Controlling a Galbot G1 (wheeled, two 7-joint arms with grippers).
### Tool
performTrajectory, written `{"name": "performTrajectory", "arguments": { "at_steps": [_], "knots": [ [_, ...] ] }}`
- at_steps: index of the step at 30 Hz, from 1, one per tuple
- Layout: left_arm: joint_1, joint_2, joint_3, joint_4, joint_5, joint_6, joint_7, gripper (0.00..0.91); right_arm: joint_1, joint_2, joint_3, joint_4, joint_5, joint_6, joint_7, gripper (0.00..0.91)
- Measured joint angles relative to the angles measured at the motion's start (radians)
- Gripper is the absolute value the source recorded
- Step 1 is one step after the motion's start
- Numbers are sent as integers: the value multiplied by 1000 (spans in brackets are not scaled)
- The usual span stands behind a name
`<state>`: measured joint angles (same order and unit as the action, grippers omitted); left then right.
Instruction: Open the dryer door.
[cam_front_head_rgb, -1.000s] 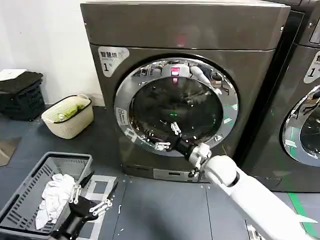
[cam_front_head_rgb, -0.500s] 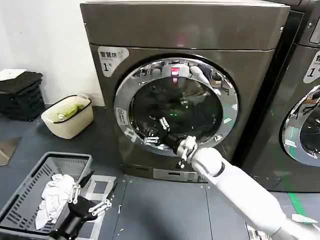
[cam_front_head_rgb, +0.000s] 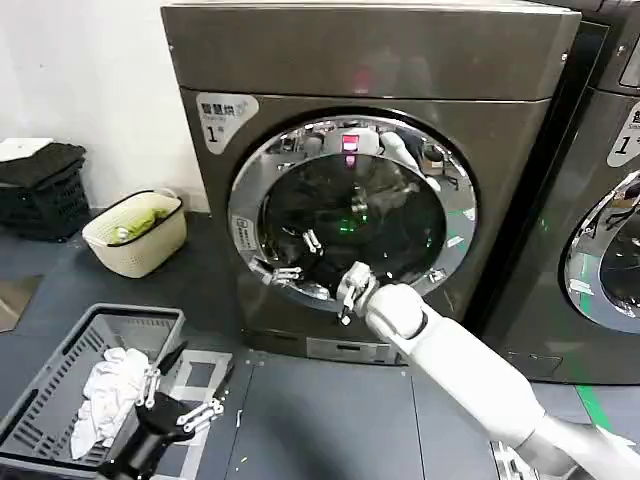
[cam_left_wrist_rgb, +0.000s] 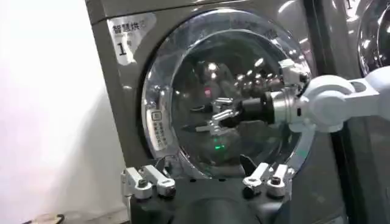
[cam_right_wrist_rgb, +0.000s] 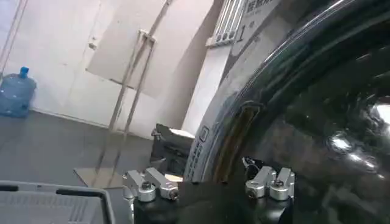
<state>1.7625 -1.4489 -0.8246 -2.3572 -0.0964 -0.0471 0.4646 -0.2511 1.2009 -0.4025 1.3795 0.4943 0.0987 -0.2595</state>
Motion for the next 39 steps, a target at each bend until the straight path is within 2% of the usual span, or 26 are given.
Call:
{"name": "performTrajectory", "arguments": {
  "at_steps": [26,39],
  "knots": [
    [6,3,-5,-15,-5,0,2,907,75,95,-47,-106,0,-1,-38,907],
    [3,4,-6,-13,-8,0,3,907,96,91,-66,-129,22,4,-117,907]
  ]
}}
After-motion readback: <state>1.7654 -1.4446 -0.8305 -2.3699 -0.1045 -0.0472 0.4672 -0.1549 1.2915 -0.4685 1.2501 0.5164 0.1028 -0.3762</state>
